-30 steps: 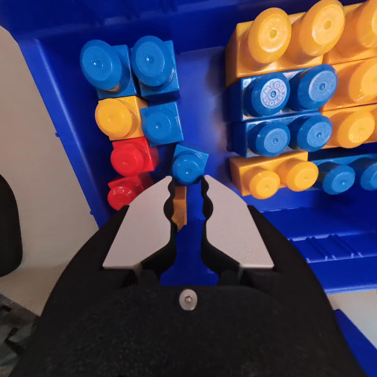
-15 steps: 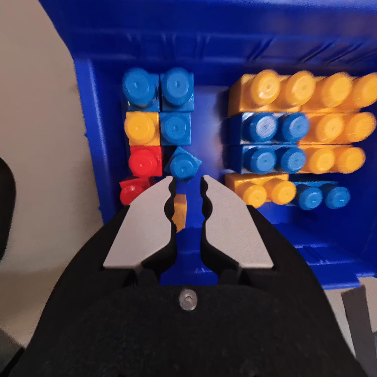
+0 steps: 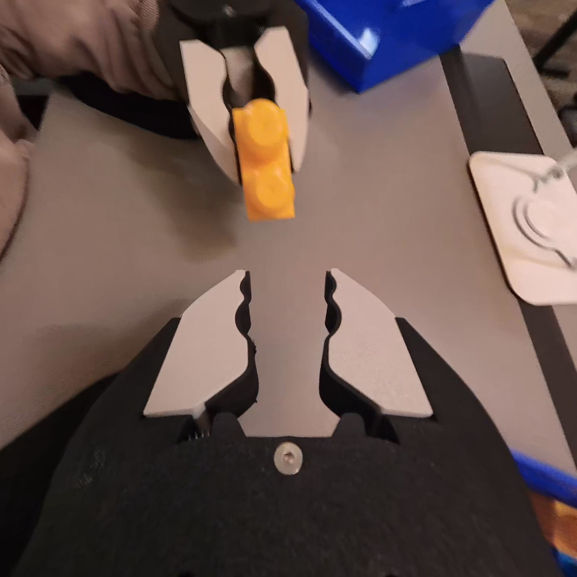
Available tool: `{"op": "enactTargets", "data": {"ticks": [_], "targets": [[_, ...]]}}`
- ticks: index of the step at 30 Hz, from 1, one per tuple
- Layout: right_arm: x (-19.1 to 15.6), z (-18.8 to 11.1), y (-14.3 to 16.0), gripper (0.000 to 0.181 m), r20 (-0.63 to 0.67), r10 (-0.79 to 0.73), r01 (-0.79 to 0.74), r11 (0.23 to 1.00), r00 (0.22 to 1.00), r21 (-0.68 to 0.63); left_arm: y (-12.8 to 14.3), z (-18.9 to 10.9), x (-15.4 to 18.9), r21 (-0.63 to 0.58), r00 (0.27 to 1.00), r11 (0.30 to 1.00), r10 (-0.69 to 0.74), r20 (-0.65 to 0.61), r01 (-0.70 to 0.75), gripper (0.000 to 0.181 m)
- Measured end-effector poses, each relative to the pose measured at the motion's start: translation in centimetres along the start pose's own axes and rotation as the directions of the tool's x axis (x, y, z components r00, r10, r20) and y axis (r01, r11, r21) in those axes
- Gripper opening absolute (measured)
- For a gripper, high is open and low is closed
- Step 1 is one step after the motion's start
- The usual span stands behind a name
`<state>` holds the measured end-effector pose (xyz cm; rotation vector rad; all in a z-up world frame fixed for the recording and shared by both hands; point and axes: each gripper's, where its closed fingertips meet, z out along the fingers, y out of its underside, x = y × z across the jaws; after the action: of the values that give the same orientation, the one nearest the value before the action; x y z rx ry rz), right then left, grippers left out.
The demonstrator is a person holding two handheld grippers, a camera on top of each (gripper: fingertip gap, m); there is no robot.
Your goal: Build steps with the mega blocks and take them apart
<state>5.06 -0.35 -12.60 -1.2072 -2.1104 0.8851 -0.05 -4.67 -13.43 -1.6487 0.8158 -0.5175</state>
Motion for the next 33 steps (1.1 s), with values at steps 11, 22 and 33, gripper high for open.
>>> {"op": "enactTargets", "data": {"ticks": [11, 22, 33], "targets": [[-2.2, 3.1, -3.0, 0.028, 0.068, -0.039, 0.037, 0.999, 0.997, 0.027, 0.5, 0.5, 1.2, -0.027, 0.999, 1.0, 0.011, -0.051, -0.013, 0.038], [4.1, -6.1, 0.9, 0.028, -0.186, 0.074, -0.099, 0.986, 0.98, -0.131, 0.2, 0.0, -0.2, 0.008, 0.999, 0.999, -0.034, 0.005, 0.033, 0.006], [19.8, -23.7, 13.9, 0.028, -0.847, 0.383, -0.732, 0.681, 0.369, -0.011, 0.2, -0.4, -2.1, 0.015, 0.99, 0.997, -0.071, 0.118, 0.069, 0.0]]}}
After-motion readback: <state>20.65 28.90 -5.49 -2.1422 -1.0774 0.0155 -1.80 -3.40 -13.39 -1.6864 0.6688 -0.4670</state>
